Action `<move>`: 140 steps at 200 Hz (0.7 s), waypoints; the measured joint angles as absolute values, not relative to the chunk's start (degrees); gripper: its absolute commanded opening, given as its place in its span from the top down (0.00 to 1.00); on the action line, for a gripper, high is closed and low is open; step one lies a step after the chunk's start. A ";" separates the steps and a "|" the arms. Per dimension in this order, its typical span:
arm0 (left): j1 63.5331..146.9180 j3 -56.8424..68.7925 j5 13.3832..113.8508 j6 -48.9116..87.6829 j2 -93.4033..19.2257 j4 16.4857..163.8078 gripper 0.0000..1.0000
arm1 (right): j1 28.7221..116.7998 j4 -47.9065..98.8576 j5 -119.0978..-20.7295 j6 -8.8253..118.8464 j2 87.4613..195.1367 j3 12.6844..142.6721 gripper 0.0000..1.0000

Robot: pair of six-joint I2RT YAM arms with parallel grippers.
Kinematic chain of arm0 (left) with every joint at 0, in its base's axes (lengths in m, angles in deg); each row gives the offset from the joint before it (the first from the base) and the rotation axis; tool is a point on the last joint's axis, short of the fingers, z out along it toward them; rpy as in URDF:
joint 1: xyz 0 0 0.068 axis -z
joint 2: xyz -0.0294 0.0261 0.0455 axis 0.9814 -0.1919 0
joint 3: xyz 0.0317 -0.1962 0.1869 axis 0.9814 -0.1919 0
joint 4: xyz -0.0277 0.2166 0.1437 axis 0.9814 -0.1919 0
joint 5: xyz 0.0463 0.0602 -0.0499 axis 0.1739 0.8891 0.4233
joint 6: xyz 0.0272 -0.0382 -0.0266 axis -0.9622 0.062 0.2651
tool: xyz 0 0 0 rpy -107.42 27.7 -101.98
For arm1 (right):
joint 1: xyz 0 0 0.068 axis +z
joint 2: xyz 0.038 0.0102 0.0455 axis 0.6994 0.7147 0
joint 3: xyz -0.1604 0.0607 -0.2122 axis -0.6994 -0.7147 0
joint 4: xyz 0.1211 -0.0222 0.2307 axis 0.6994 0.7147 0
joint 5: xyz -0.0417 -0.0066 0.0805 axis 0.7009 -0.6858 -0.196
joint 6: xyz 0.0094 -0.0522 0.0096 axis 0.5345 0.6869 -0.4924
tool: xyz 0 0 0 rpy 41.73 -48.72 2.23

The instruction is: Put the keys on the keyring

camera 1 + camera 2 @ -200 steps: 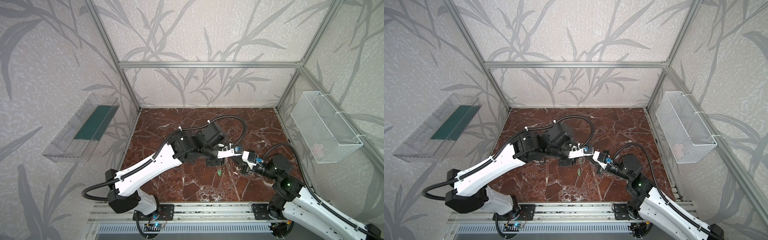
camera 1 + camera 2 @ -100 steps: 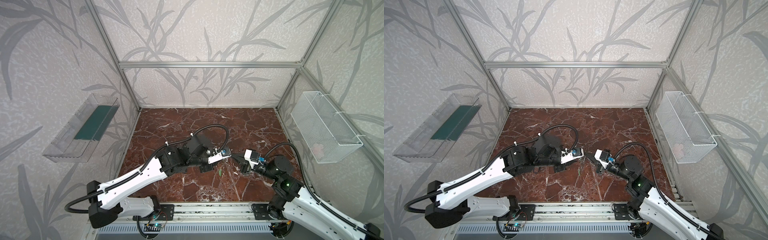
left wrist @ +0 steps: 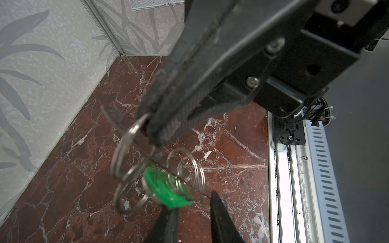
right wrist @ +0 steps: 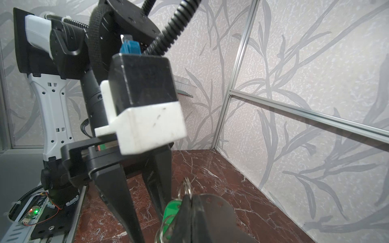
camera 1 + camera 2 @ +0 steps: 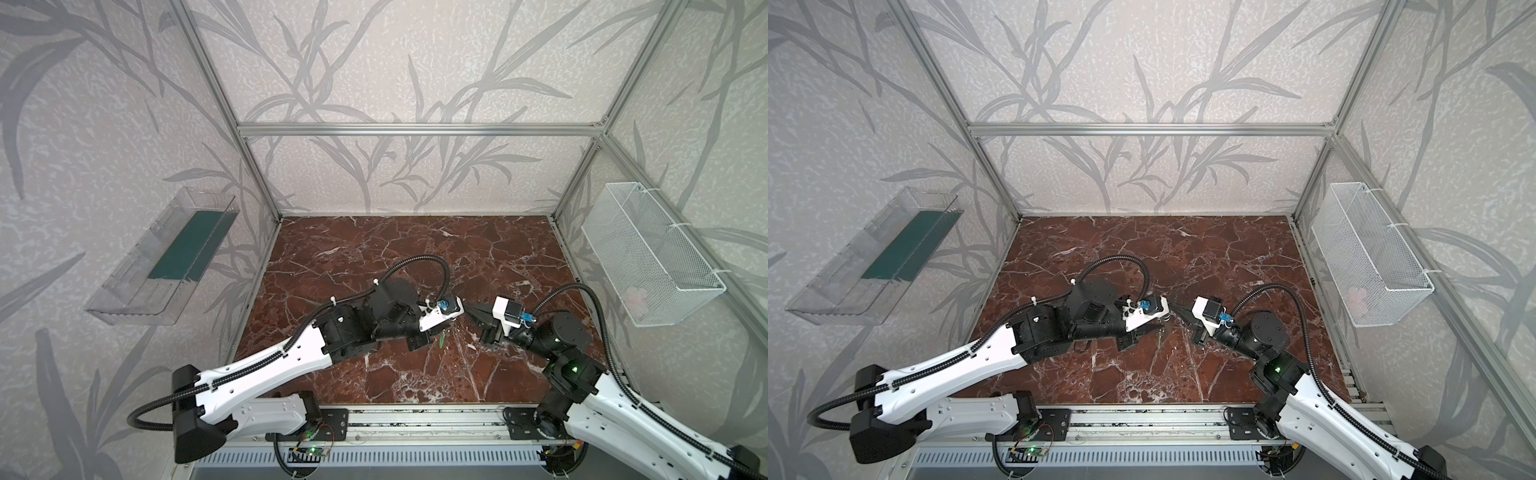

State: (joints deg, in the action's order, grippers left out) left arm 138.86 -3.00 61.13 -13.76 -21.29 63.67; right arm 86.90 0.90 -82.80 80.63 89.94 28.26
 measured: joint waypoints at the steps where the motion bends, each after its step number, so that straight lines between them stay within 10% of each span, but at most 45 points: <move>1: 138.86 -3.04 61.20 -13.73 -21.27 63.80 0.73 | 86.90 0.90 -82.80 80.61 89.94 28.26 1.00; 140: 138.88 -6.56 68.08 -15.13 -19.26 72.69 0.77 | 86.90 -1.38 -81.53 79.06 89.97 27.39 1.00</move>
State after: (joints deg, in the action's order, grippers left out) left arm 138.88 -6.56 68.08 -15.13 -19.26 72.69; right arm 86.90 -1.38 -81.53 79.06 89.97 27.39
